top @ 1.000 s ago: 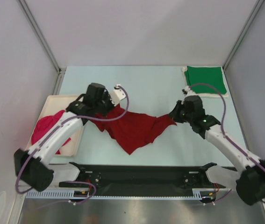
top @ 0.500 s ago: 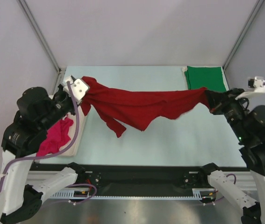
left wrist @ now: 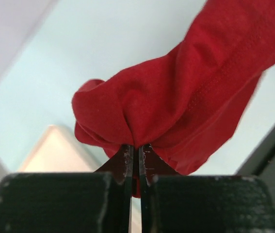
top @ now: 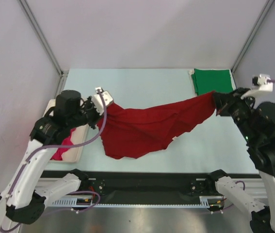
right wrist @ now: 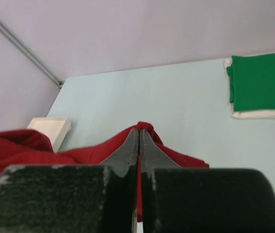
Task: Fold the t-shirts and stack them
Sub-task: Flatten the tshirt out
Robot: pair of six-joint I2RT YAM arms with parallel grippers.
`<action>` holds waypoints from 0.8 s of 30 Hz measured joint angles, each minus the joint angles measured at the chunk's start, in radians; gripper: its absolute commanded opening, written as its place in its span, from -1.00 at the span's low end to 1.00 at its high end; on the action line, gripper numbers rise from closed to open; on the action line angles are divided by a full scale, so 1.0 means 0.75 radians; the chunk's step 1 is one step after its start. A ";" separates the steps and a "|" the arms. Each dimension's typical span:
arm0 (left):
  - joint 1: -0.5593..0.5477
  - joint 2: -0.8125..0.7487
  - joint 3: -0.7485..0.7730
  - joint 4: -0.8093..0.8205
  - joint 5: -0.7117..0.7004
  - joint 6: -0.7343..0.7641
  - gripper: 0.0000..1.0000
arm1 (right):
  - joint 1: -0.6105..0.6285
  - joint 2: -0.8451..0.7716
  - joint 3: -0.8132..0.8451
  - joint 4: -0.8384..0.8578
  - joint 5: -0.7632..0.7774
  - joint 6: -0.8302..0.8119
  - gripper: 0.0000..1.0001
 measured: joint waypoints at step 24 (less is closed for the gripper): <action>0.363 1.452 0.533 0.374 0.237 -0.183 0.41 | -0.255 1.990 1.085 0.489 -0.098 0.067 0.36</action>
